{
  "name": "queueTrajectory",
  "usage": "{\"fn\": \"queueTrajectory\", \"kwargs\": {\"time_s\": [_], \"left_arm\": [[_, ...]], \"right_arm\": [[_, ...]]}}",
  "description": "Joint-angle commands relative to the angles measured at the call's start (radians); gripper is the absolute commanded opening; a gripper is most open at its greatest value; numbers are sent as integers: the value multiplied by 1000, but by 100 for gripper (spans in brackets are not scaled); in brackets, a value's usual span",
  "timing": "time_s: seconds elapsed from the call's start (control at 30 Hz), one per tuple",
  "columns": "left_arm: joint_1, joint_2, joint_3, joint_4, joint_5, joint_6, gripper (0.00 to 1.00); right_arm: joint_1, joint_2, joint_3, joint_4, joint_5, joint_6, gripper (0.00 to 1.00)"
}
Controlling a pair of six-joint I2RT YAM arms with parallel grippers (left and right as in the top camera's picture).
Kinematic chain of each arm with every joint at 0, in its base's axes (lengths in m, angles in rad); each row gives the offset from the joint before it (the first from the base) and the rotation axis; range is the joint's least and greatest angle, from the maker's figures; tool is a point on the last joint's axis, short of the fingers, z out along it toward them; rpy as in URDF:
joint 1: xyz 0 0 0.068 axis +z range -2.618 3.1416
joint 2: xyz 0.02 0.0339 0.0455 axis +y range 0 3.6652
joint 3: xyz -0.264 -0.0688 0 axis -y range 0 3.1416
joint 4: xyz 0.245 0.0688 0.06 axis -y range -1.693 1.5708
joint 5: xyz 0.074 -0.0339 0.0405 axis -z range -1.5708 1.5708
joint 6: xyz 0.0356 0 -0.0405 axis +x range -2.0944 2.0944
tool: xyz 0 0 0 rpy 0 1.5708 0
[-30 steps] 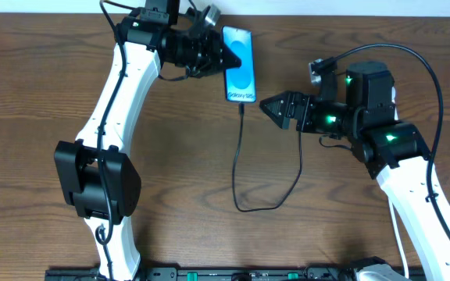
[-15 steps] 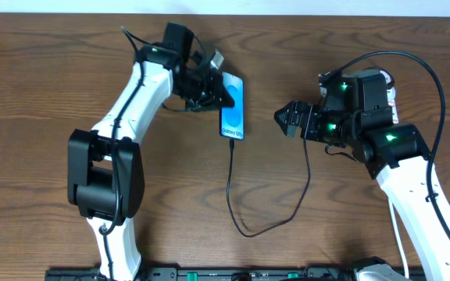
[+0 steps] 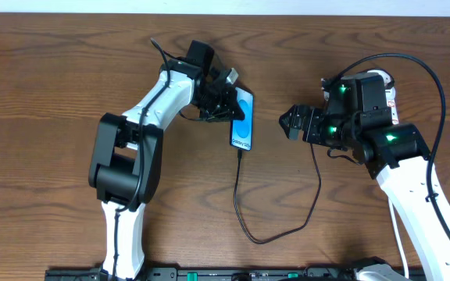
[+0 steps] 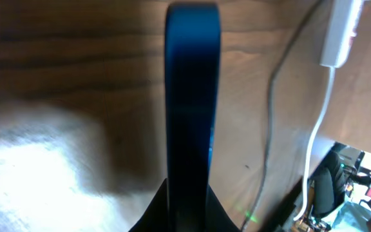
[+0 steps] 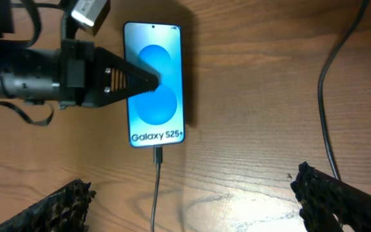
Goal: Plug charger to phone and switch on socket
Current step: 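Lower the phone flat onto the table with the left gripper and release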
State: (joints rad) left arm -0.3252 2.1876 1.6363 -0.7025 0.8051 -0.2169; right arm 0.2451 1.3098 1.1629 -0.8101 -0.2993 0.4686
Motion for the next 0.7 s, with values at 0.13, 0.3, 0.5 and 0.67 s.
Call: {"fn": "queueTrajectory", "kwargs": {"time_s": [0.13, 0.3, 0.5, 0.67], "left_arm": [[8, 27, 1, 12, -58, -20, 7], [8, 56, 1, 12, -63, -28, 7], [8, 89, 0, 4, -63, -28, 6], [8, 109, 0, 4, -63, -28, 12]], "right_arm": [[-6, 0, 13, -13, 10, -14, 99], [-6, 0, 13, -12, 11, -14, 99], [-6, 0, 13, -13, 9, -14, 99], [-6, 0, 13, -14, 9, -14, 99]]}}
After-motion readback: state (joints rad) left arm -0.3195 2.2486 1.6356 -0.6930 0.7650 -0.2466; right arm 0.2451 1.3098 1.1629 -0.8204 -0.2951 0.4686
